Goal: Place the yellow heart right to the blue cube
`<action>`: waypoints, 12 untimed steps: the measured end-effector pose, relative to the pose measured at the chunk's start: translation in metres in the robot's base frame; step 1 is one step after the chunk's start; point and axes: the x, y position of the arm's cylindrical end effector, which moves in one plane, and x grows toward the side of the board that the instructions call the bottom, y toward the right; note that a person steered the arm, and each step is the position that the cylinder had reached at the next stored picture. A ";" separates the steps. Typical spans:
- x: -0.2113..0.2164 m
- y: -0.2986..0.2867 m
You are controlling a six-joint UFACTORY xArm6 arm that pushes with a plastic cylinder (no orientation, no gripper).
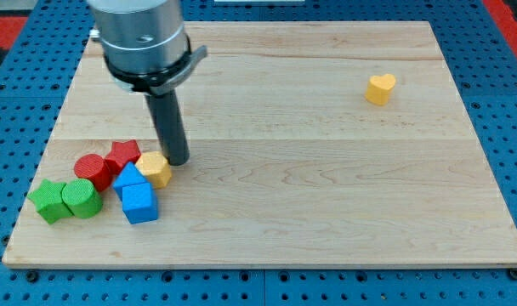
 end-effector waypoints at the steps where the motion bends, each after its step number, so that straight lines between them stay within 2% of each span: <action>1: 0.004 -0.021; 2: 0.000 -0.005; 3: -0.039 0.070; 4: -0.044 0.194; 5: -0.086 0.288; 6: -0.122 0.347; 7: -0.129 0.331; 8: -0.156 0.321; 9: -0.158 0.252; 10: -0.128 0.171; 11: -0.145 0.154; 12: -0.132 0.119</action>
